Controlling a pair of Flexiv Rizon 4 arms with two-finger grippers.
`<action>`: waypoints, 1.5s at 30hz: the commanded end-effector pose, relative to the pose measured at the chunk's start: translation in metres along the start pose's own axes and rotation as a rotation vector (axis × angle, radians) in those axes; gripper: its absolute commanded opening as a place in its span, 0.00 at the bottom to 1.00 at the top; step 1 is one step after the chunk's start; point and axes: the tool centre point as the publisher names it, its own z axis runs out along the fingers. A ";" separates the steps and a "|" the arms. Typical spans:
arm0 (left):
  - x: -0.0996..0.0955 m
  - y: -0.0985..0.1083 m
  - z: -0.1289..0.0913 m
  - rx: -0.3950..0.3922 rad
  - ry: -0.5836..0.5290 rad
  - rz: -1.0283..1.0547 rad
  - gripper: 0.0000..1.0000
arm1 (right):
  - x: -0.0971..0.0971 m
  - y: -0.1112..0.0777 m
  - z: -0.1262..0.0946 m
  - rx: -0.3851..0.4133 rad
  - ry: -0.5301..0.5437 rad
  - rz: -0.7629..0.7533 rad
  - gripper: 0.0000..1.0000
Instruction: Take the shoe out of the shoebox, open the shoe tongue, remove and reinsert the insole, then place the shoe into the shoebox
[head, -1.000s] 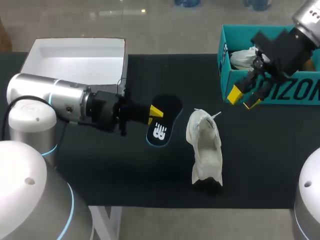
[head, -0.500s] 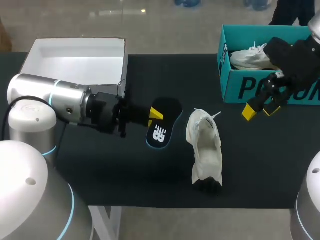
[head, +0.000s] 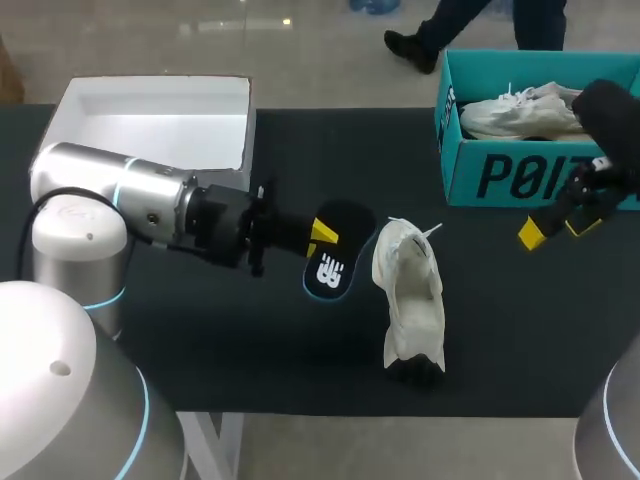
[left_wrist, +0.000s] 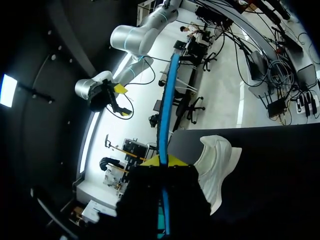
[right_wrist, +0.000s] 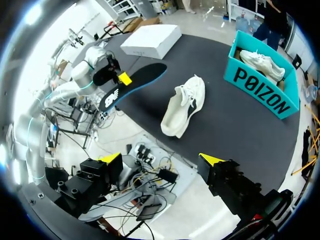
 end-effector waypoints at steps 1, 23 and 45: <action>0.000 0.004 0.006 0.006 0.003 -0.008 0.00 | 0.001 -0.008 -0.007 -0.025 0.008 0.046 1.00; 0.000 0.003 0.007 0.030 -0.002 -0.027 0.00 | 0.003 -0.007 -0.008 -0.015 0.020 0.032 1.00; 0.000 0.003 0.007 0.030 -0.002 -0.027 0.00 | 0.003 -0.007 -0.008 -0.015 0.020 0.032 1.00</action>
